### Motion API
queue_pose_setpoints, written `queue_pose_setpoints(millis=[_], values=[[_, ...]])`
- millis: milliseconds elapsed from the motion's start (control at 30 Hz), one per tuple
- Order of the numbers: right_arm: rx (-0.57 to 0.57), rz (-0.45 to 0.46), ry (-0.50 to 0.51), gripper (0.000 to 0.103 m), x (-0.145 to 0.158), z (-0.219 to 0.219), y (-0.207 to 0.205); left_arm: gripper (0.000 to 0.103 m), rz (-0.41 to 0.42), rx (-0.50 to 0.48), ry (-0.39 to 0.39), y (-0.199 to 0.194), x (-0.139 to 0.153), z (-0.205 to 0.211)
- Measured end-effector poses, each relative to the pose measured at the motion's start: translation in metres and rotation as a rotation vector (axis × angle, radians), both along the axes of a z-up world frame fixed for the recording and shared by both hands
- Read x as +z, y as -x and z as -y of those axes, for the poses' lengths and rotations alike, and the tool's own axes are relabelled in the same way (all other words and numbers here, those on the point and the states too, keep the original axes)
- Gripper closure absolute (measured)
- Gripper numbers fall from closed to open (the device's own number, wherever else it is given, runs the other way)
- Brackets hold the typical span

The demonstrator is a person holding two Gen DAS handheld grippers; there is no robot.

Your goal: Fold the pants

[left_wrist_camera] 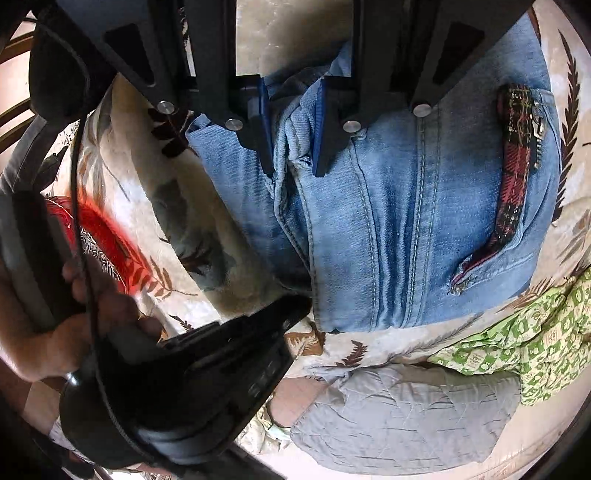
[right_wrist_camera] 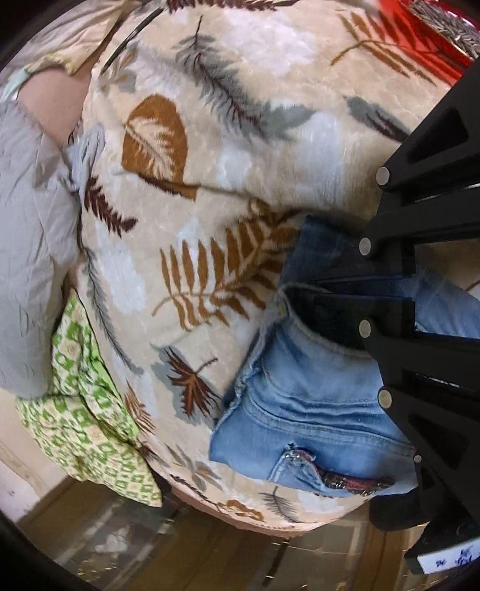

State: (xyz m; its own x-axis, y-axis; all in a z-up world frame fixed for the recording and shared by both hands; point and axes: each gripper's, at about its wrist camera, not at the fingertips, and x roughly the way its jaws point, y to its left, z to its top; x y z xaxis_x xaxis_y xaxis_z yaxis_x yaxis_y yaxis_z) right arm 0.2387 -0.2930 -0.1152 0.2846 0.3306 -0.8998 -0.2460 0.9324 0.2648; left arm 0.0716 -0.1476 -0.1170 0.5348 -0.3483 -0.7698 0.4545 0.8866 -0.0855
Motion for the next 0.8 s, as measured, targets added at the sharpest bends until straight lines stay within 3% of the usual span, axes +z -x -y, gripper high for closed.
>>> queue_pose_setpoints(millis=[67, 100, 133, 200, 233, 267, 333, 533, 600, 800], values=[[-0.025, 0.016, -0.005, 0.097, 0.009, 0.008, 0.000, 0.078, 0.009, -0.010, -0.001, 0.002, 0.004, -0.001], [-0.036, 0.021, -0.006, 0.096, 0.013, 0.011, 0.001, 0.063, 0.012, -0.030, 0.029, 0.006, 0.013, -0.003], [-0.043, 0.026, -0.008, 0.092, 0.017, 0.015, 0.003, 0.035, 0.012, -0.051, 0.060, 0.008, 0.022, -0.007], [-0.061, 0.042, -0.012, 0.058, 0.028, 0.020, 0.008, 0.004, 0.050, -0.053, 0.123, 0.018, 0.044, -0.021], [-0.071, 0.049, -0.020, 0.013, 0.032, 0.023, 0.013, 0.003, 0.081, -0.046, 0.156, 0.021, 0.054, -0.031], [-0.083, 0.069, -0.040, 0.000, 0.037, 0.029, 0.021, 0.003, 0.094, -0.044, 0.182, 0.022, 0.063, -0.040], [-0.089, 0.112, -0.092, 0.000, 0.047, 0.034, 0.036, 0.002, 0.071, -0.039, 0.220, 0.014, 0.078, -0.063], [-0.114, 0.200, -0.255, 0.000, 0.056, 0.039, 0.093, 0.000, -0.009, 0.061, 0.207, -0.048, 0.113, -0.110], [-0.118, 0.221, -0.281, 0.000, 0.051, 0.033, 0.113, 0.000, -0.045, 0.039, 0.158, -0.067, 0.117, -0.104], [-0.067, 0.322, -0.259, 0.000, 0.034, -0.010, 0.164, 0.000, -0.094, -0.116, -0.104, -0.104, 0.109, -0.034]])
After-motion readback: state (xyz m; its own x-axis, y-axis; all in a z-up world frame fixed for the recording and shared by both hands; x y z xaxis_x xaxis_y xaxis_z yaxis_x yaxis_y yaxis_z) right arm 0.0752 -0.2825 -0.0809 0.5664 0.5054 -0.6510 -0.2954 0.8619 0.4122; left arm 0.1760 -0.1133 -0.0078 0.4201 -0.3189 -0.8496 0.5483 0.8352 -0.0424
